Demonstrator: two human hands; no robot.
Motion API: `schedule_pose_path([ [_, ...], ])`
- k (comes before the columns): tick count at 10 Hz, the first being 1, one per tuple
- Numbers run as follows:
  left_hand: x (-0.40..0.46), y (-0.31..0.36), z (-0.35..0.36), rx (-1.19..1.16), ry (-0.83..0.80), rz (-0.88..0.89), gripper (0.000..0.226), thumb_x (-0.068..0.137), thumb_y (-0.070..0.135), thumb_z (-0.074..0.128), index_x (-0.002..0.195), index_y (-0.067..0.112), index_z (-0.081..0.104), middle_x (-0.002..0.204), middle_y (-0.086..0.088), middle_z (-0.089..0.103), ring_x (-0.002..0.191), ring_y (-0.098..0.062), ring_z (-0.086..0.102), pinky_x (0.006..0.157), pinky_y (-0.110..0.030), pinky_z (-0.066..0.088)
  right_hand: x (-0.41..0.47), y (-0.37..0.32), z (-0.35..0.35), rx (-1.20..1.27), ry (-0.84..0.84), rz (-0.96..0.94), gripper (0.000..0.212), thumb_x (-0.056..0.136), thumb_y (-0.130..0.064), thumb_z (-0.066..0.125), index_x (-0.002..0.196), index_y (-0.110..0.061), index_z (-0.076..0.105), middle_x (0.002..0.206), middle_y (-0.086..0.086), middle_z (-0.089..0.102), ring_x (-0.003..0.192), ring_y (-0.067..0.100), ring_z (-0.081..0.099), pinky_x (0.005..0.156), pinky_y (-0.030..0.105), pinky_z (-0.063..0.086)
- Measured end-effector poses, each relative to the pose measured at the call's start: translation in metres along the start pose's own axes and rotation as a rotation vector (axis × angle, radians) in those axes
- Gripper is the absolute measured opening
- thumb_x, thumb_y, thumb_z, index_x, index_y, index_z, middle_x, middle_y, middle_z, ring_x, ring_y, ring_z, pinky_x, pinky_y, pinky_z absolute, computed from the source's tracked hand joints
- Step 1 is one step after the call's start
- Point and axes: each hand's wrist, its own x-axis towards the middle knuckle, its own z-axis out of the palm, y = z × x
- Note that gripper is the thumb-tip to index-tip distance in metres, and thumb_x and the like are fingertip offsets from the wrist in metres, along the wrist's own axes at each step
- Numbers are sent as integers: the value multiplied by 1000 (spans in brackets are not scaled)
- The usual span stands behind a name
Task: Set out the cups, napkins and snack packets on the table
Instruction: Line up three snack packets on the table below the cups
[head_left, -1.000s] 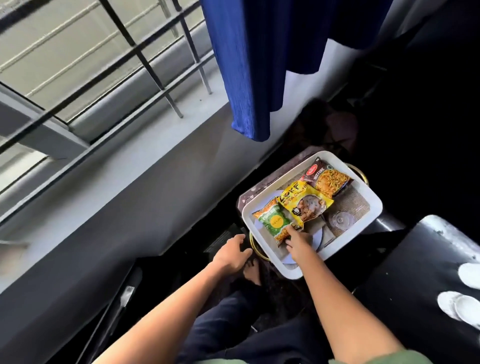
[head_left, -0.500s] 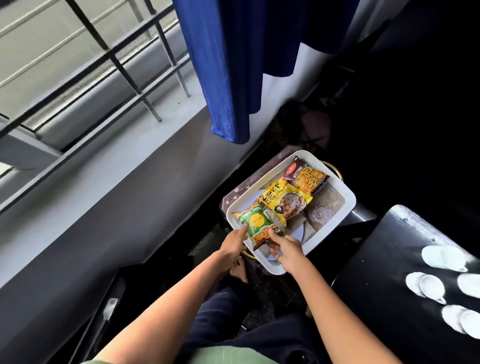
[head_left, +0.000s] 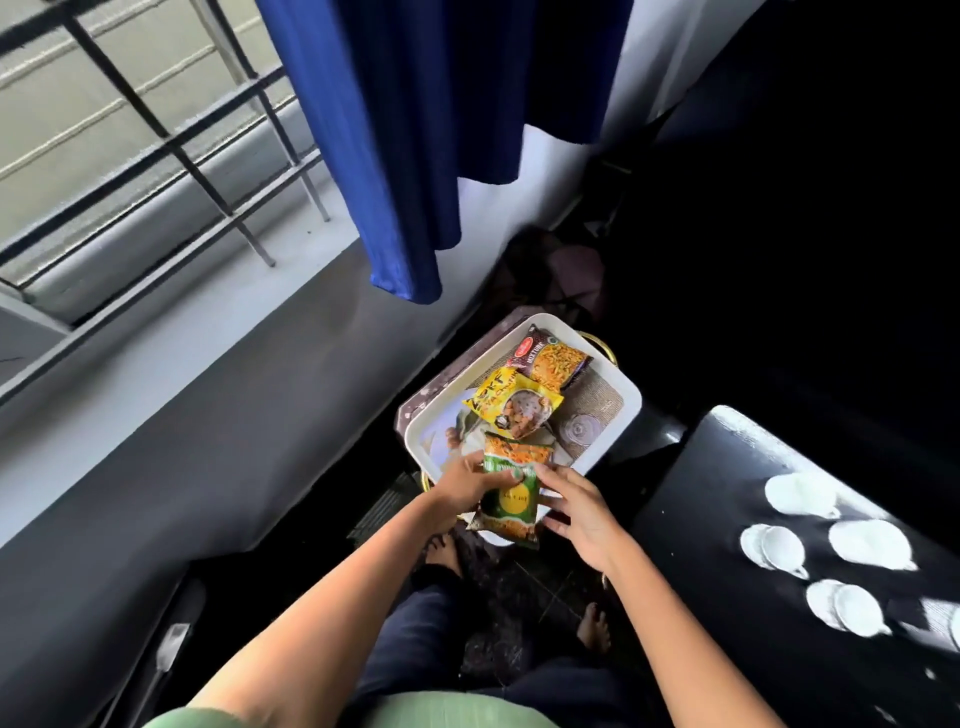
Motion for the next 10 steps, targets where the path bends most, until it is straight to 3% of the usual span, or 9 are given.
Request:
schedule_pose_path([
  [1,-2,-8,31,85,-126,-21,13,83,17,71,94,11,69,83,2,76,73,-12,71,63,-21,56,-10,1,-22,10,64,-75,16,81,-27,70,94,-18,67,98,2,71,92,17,64,79,33,48],
  [2,-3,-17,65,90,-173,-56,3,82,21,72,84,21,70,77,6,76,68,-7,71,59,-18,53,-22,12,-49,49,176,-111,8,80,-21,72,85,-15,68,85,2,74,74,14,69,59,24,52],
  [3,-4,-27,95,131,-181,-51,6,78,23,76,81,21,71,80,5,76,73,-10,71,63,-21,53,-39,28,-79,122,262,-85,13,78,-25,74,82,-14,69,79,-1,75,70,14,71,57,24,52],
  [4,-7,-45,126,185,-167,-43,4,76,22,78,77,20,74,77,1,76,68,-11,70,59,-21,53,-56,47,-109,215,298,-73,17,79,-27,74,87,-13,69,83,3,76,76,18,71,70,32,57],
  [6,-4,-68,196,209,-109,-81,11,81,14,74,89,11,69,78,-1,75,65,-10,69,62,-23,57,-82,75,-161,302,365,-63,37,78,-31,73,108,-16,58,101,8,71,87,22,70,64,33,56],
  [7,5,-79,231,308,-118,-98,14,87,13,66,100,7,66,81,-3,70,64,-9,66,62,-22,54,-87,97,-189,301,427,-16,35,83,-24,70,113,-10,58,101,8,70,86,20,68,65,33,55],
  [8,19,-96,264,437,-157,-152,15,94,16,54,102,11,66,81,4,66,68,-5,62,64,-16,49,-85,117,-217,373,495,18,32,86,-13,65,115,-4,58,104,13,68,85,21,65,63,30,50],
  [9,31,-110,289,583,-175,-192,29,96,18,49,117,3,62,98,-2,60,90,-17,57,90,-31,49,-73,130,-245,375,555,47,34,90,-1,57,123,3,53,118,23,62,101,31,62,85,39,50],
  [10,44,-128,306,601,-160,-233,33,96,13,47,125,-2,57,102,-5,57,95,-17,53,85,-29,51,-55,138,-270,269,580,68,31,92,0,52,123,1,54,119,22,63,104,31,62,88,38,49],
])
